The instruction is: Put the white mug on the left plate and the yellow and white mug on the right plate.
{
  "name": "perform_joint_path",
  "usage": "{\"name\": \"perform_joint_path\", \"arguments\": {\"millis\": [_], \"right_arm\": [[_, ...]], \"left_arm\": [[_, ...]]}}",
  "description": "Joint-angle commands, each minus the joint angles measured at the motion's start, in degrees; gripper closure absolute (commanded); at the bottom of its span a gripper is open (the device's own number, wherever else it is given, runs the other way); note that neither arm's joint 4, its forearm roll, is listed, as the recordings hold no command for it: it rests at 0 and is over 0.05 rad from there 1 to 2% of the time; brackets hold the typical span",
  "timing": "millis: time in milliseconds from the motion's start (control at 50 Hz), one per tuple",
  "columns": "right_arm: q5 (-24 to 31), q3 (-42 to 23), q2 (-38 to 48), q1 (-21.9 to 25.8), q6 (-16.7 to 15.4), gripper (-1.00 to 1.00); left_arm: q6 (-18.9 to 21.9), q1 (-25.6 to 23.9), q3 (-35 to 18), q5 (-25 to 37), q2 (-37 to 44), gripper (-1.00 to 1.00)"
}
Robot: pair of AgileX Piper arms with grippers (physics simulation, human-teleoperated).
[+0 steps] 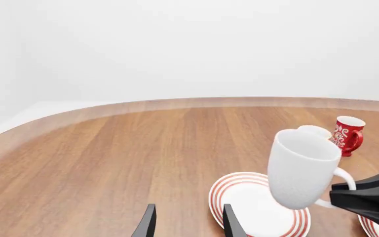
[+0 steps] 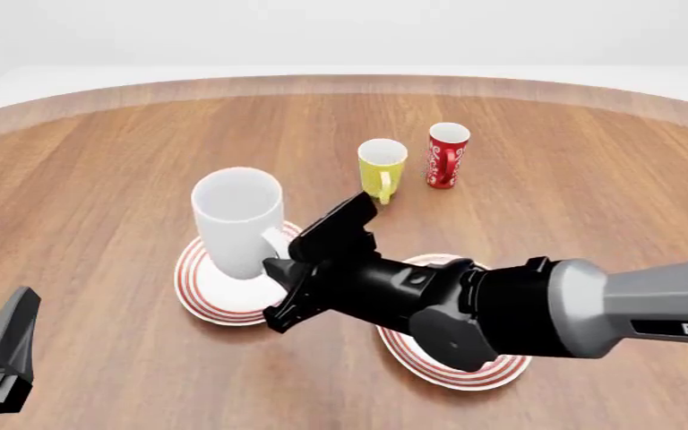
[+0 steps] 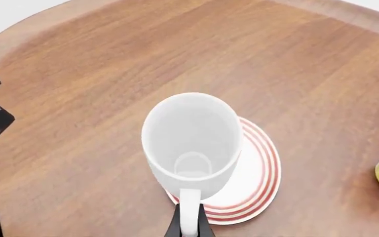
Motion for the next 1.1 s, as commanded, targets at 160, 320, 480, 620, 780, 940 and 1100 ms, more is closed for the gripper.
{"name": "perform_joint_path", "arguments": {"millis": [160,320,480,620,780,940,1100], "right_arm": [[0.0,-0.6,0.8,0.0,0.5,1.00],[0.1,-0.8,1.3,-0.1,0.6,1.00],[0.2,-1.2,2.1,-0.1,1.0,1.00],[0.3,-1.6,2.7,-0.1,1.1,1.00],[0.8,-2.5,3.8,0.2,1.4,1.00],[0.9,-2.9,4.3,0.3,1.6,1.00],[1.3,-3.2,4.4,0.0,1.7,1.00]], "left_arm": [[0.0,0.0,0.0,0.0,0.0,-1.00],[0.0,0.0,0.0,0.0,0.0,-1.00],[0.0,0.0,0.0,0.0,0.0,-1.00],[0.0,0.0,0.0,0.0,0.0,-1.00],[0.0,0.0,0.0,0.0,0.0,-1.00],[0.0,0.0,0.0,0.0,0.0,-1.00],[0.0,0.0,0.0,0.0,0.0,-1.00]]}}
